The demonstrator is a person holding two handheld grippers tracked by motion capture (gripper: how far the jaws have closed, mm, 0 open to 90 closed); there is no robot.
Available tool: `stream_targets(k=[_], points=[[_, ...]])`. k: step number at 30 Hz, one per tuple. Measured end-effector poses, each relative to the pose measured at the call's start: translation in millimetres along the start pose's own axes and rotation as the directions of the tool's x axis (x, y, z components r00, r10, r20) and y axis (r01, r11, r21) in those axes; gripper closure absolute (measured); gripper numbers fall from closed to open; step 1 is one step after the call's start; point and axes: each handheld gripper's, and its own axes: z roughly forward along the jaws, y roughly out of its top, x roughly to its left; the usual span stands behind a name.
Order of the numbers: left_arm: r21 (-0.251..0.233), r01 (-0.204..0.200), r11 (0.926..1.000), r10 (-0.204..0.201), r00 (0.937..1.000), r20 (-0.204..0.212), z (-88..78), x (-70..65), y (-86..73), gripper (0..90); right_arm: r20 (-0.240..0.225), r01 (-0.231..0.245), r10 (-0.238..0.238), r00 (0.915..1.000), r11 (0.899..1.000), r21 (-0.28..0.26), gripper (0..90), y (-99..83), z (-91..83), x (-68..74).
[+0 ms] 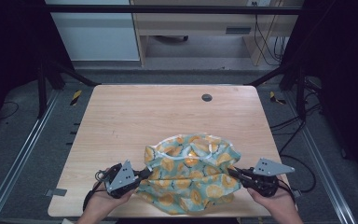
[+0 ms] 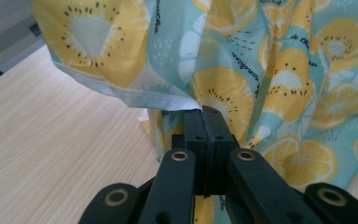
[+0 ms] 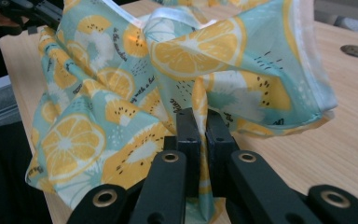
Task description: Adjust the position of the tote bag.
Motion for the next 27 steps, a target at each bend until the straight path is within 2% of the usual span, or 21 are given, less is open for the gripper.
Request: stream_targets(k=[4, 9, 12, 14, 19, 22, 26, 27], points=[[0.038, -0.037, 0.9986, 0.037, 0.9993, 0.01, 6.6, -1.8, -1.7, 90.0, -0.016, -0.006, 0.006, 0.9999, 1.0, 0.023, 87.1, -7.0, 4.8, -2.9], [0.094, -0.087, 0.9918, 0.086, 0.9962, 0.016, 17.6, -3.0, -4.4, 90.0, -0.038, -0.01, 0.012, 0.9992, 0.998, 0.069, 87.0, -17.9, 14.5, -8.6], [0.13, -0.116, 0.9848, 0.115, 0.9933, 0.012, 25.3, -1.2, -5.5, 90.0, -0.042, -0.012, 0.017, 0.999, 0.995, 0.103, 86.9, -22.2, 23.1, -13.0], [0.161, -0.137, 0.9774, 0.138, 0.9905, 0.008, 31.8, 1.7, -6.8, 90.0, -0.044, -0.015, 0.02, 0.9989, 0.994, 0.111, 86.9, -23.0, 26.1, -14.9], [0.191, -0.148, 0.9703, 0.152, 0.9884, -0.005, 45.3, 7.1, -9.0, 90.0, -0.033, -0.012, 0.017, 0.9993, 0.99, 0.142, 86.6, -23.0, 37.5, -22.7], [0.214, -0.164, 0.963, 0.172, 0.9849, -0.018, 49.9, 10.2, -9.6, 90.0, -0.026, -0.014, 0.019, 0.9995, 0.987, 0.158, 86.4, -22.8, 44.0, -27.5], [0.226, -0.157, 0.9614, 0.171, 0.9844, -0.042, 53.0, 15.0, -10.9, 90.0, -0.011, -0.018, 0.02, 0.9997, 0.983, 0.181, 86.3, -22.6, 51.7, -31.7], [0.224, -0.148, 0.9632, 0.164, 0.9849, -0.054, 53.9, 15.5, -11.5, 90.0, -0.006, -0.023, 0.024, 0.9997, 0.982, 0.187, 86.3, -22.4, 53.1, -32.3]])
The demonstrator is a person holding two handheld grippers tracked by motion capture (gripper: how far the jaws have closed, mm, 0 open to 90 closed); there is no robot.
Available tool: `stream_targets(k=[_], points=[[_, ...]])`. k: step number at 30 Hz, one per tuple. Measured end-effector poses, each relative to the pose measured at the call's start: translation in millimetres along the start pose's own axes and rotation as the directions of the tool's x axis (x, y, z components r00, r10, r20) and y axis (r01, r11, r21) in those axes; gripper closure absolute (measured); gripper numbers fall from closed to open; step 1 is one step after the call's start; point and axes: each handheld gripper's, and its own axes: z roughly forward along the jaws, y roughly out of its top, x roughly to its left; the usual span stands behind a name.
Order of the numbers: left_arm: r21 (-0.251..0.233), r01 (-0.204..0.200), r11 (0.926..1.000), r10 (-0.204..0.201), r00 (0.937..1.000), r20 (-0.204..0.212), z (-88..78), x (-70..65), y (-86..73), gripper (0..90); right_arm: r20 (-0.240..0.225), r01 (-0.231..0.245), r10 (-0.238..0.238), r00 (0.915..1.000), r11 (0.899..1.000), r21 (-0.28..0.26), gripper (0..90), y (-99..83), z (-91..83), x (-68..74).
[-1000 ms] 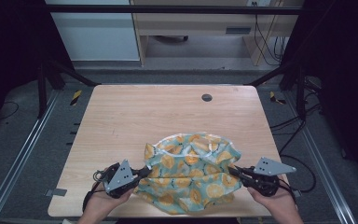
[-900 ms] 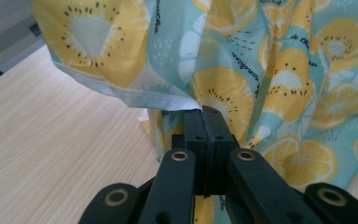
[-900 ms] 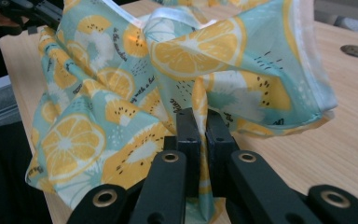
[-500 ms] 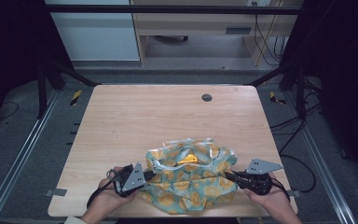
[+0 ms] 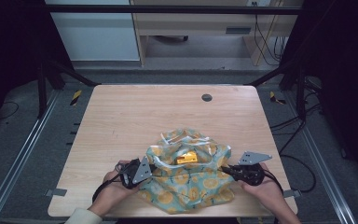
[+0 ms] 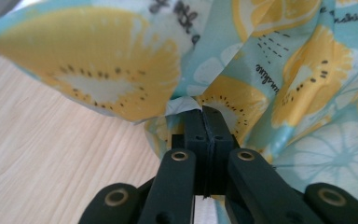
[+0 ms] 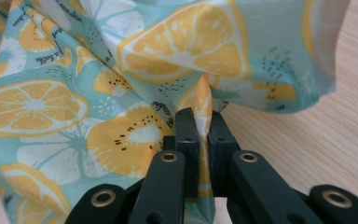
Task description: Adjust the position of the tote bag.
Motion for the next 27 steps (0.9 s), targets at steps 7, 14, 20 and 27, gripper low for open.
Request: stream_targets(k=[7, 14, 20, 27], points=[[0.023, 0.007, 0.9997, -0.007, 0.9999, -0.015, 1.3, 3.9, -3.0, 90.0, 0.008, -0.003, 0.003, 1.0, 1.0, 0.021, 85.9, -1.4, 5.5, -1.4], [0.027, 0.01, 0.9996, -0.01, 0.9999, -0.008, 1.7, 1.9, -3.5, 90.0, 0.008, -0.003, 0.002, 1.0, 1.0, 0.018, 85.5, -2.2, 4.3, -0.2], [-0.004, 0.033, 0.9995, -0.033, 0.9995, -0.004, -3.1, 1.0, -3.1, 90.0, 0.007, 0.002, -0.002, 1.0, 1.0, 0.007, 84.4, -2.5, 0.5, 2.7], [-0.011, 0.064, 0.9979, -0.063, 0.9977, 0.024, -8.1, -3.7, -4.5, 83.7, 0.006, 0.007, -0.007, 1.0, 1.0, 0.005, 76.5, -4.5, -3.6, 8.5]])
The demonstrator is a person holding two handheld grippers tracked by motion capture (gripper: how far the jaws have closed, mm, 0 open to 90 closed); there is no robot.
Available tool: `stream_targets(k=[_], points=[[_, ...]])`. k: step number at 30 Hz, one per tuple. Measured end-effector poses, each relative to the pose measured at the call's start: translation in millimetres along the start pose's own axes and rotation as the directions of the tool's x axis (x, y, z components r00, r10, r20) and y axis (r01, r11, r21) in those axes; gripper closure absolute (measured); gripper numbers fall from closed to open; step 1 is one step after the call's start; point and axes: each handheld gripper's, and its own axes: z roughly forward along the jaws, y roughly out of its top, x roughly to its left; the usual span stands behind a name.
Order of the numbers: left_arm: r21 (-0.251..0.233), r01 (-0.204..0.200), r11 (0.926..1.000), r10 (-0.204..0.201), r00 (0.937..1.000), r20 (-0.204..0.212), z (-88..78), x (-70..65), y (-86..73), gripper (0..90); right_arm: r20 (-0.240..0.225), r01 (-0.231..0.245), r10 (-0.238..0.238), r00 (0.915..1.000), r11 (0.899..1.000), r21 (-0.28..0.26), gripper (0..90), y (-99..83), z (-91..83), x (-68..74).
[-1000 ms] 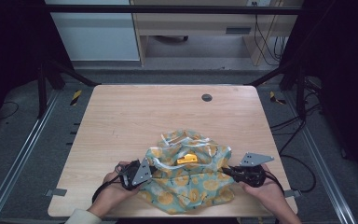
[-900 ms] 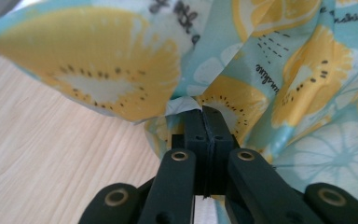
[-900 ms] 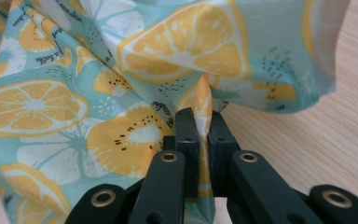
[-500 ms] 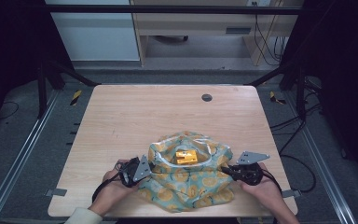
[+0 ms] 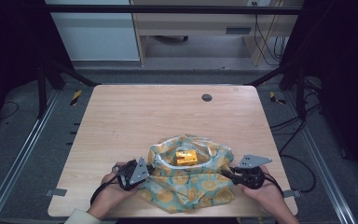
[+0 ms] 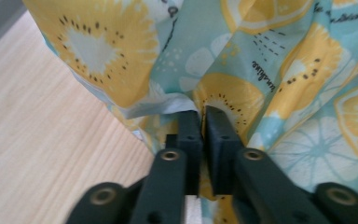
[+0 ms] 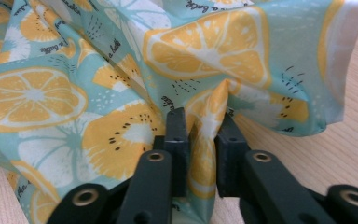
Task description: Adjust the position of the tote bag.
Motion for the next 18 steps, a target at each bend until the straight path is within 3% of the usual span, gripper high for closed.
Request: stream_targets(k=[5, 9, 13, 18], points=[[-0.008, 0.064, 0.9979, -0.064, 0.9978, -0.016, -3.5, 0.4, -0.9, 60.0, 0.029, -0.036, 0.036, 0.9989, 0.999, -0.006, 54.3, -0.3, -5.0, 0.3], [-0.038, 0.142, 0.9892, -0.142, 0.9896, -0.019, -11.4, 3.1, -2.4, 44.3, 0.073, -0.046, 0.047, 0.9962, 0.999, -0.02, 37.1, -2.2, -12.6, 1.0], [-0.076, 0.207, 0.9755, -0.208, 0.978, -0.013, -19.5, 4.9, -4.0, 36.5, 0.11, -0.063, 0.066, 0.9918, 0.998, -0.032, 22.7, -2.6, -22.3, 1.5], [-0.088, 0.234, 0.9683, -0.235, 0.9719, -0.005, -24.9, 5.6, -3.6, 31.9, 0.124, -0.064, 0.072, 0.9897, 0.996, -0.063, 17.3, 2.4, -37.4, -1.4]])
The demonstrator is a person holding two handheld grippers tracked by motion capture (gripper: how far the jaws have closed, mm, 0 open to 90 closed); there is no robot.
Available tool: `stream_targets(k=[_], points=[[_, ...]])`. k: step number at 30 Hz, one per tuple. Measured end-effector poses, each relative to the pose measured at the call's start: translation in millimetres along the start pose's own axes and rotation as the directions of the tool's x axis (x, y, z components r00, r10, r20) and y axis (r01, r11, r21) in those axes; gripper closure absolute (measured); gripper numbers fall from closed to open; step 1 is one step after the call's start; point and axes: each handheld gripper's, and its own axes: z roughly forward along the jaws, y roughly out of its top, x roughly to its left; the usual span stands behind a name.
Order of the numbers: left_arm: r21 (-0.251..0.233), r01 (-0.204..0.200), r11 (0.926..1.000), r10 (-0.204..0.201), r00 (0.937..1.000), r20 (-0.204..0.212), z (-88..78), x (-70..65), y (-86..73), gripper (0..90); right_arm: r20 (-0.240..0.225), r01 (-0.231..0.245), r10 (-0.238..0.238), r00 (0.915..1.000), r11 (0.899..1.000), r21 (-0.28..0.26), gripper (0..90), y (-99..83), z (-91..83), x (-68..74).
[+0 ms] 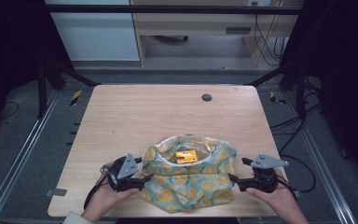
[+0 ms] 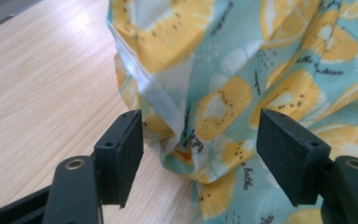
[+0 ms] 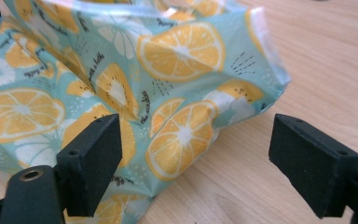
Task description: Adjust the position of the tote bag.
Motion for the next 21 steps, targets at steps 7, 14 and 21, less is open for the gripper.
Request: stream_targets(k=[7, 14, 21], points=[[-0.024, 0.022, 0.9995, -0.022, 0.9997, 0.001, -6.1, -0.6, 3.7, 29.5, -0.003, 0.023, -0.023, 0.9997, 0.999, -0.031, 21.2, 25.1, -12.3, -2.5], [0.0, 0.016, 0.9999, -0.016, 0.9999, 0.003, 0.3, 0.7, 3.1, 30.4, -0.003, 0.087, -0.087, 0.9962, 0.996, -0.008, 36.3, 66.9, 7.8, -6.0], [0.015, 0.016, 0.9998, -0.016, 0.9999, 0.004, 4.0, 0.9, 1.1, 32.0, -0.022, 0.125, -0.124, 0.992, 0.992, 0.033, 47.4, 99.0, 49.6, -13.6]])
